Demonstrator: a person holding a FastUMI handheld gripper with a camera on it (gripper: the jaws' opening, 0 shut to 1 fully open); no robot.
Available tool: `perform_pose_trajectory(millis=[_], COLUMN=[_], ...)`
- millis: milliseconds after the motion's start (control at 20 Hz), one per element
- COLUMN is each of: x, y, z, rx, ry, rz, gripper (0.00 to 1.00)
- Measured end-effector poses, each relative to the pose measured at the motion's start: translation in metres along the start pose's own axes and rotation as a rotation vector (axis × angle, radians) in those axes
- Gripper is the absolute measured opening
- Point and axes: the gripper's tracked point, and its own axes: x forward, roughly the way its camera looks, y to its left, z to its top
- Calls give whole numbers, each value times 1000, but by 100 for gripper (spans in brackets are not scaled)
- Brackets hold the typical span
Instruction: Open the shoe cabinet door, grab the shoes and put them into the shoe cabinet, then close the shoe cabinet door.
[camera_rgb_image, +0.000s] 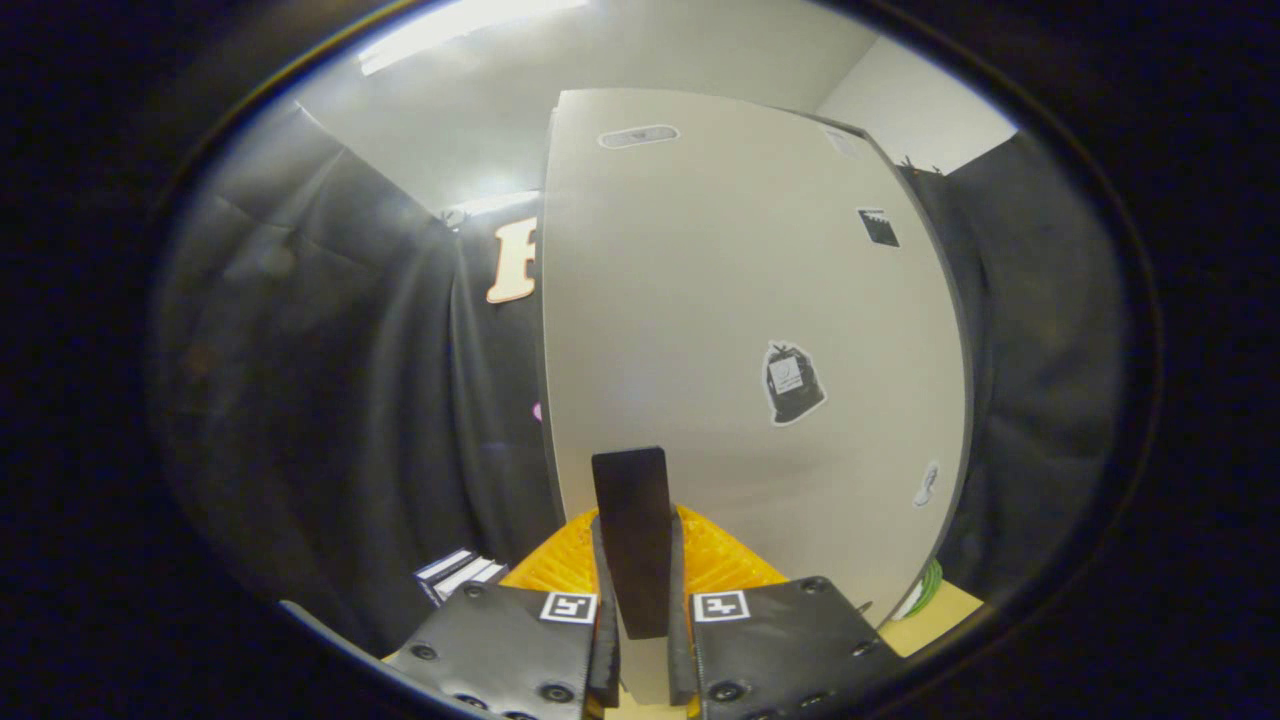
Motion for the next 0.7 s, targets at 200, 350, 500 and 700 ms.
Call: perform_pose_trajectory(millis=[200, 350, 500, 700], x=[-27, -50, -72, -105], y=[-10, -17, -30, -55], z=[3, 7, 10, 16], rx=[23, 22, 17, 25], ry=[7, -2, 1, 5], rz=[20, 44, 70, 105], gripper=[20, 20, 20, 20])
